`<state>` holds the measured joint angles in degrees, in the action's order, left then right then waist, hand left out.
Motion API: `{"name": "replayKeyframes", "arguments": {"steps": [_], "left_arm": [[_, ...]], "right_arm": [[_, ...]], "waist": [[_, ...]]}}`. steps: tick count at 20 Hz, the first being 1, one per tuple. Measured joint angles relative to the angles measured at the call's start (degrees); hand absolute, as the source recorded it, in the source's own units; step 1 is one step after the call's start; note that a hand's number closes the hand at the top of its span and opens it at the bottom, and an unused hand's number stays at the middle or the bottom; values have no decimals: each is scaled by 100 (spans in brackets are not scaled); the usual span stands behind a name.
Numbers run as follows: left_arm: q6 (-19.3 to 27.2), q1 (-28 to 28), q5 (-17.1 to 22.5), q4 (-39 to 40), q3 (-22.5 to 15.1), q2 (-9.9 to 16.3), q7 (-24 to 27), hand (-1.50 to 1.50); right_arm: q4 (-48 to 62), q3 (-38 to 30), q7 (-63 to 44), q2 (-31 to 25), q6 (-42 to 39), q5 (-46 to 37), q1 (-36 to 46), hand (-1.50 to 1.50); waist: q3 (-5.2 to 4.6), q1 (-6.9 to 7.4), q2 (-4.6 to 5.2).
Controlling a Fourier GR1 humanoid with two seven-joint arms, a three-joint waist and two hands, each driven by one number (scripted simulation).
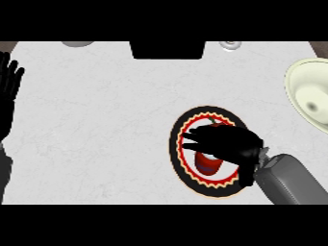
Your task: Pick the can from the plate and place it in the bowl
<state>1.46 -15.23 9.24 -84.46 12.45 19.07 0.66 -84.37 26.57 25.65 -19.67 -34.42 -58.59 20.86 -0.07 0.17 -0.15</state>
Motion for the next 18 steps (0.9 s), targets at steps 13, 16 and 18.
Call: {"name": "replayKeyframes", "arguments": {"steps": [13, 16, 18], "left_arm": [[103, 6, -203, -97, -53, -228, 14, 0], [78, -45, -210, -101, -28, -209, -50, 0], [6, -34, -163, -88, 58, -141, -67, 0]], "right_arm": [[720, -281, 641, 475, 791, -493, 238, 150], [815, -345, 828, 545, 934, -578, 230, 150], [721, -340, 881, 563, 1015, -645, 79, 150]], "waist": [[-19, 7, -47], [-12, 4, -34], [-7, -1, -24]]}}
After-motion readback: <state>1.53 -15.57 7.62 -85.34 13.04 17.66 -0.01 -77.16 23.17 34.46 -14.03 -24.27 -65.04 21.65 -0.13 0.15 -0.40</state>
